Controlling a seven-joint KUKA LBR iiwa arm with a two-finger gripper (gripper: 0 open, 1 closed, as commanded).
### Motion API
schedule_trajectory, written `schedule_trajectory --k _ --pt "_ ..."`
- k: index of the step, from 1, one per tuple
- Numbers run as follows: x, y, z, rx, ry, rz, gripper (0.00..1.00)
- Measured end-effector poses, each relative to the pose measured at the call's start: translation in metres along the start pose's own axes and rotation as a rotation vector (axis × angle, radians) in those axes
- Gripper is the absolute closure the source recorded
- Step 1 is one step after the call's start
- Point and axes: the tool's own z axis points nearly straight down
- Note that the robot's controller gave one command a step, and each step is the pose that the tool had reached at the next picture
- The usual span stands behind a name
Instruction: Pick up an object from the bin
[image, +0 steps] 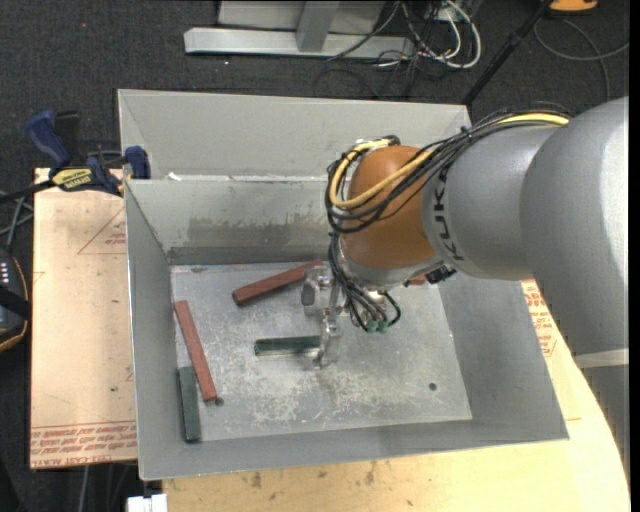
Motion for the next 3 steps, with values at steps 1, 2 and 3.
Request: schedule_trajectory --k 1,2,3 --pt "0.01 0.067 0.021 -0.002 -0.002 -0.39 1.0" --pt "0.01 0.067 0.022 -0.002 -0.003 -0.39 1.0" --pt "0.032 0.067 -0.122 0.0 -0.004 -0.368 1.0"
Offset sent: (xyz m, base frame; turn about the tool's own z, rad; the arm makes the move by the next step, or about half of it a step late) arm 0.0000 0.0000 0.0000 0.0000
